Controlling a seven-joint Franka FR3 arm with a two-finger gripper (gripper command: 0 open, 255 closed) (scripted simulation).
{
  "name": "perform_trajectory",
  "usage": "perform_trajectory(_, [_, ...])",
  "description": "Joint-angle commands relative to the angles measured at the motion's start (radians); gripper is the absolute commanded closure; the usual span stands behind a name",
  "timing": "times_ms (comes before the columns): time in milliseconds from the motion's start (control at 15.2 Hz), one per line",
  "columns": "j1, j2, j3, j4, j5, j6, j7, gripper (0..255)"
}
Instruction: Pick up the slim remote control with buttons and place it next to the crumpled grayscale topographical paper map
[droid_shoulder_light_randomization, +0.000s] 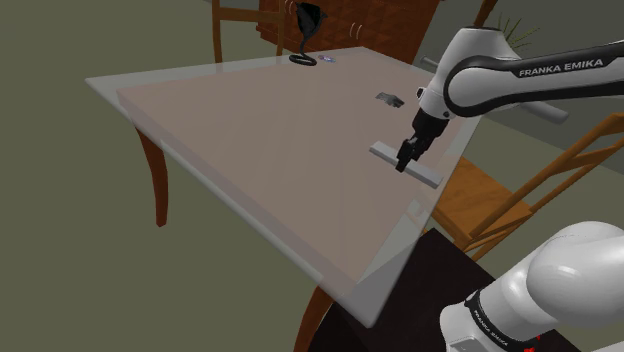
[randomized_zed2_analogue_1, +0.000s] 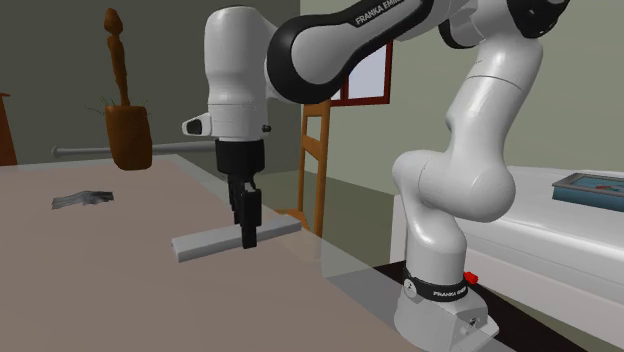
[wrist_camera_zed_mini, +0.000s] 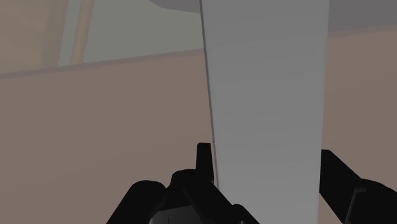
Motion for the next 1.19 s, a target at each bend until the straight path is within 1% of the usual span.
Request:
perform_trajectory(0, [0.000,-0.012,0.000,0.018,0.001,-0.030,-0.001,255])
perform_trajectory(924, [0.001,-0.061,0.004,0.172,0.005,-0.233,-0.004,255])
perform_trajectory(990, [0.001,-0.061,0.004,0.174,0.005,-0.235,-0.005,255])
perform_trajectory(1122, [-0.006,0.017,-0.014,0.235,-0.002,-0.218,-0.027,255])
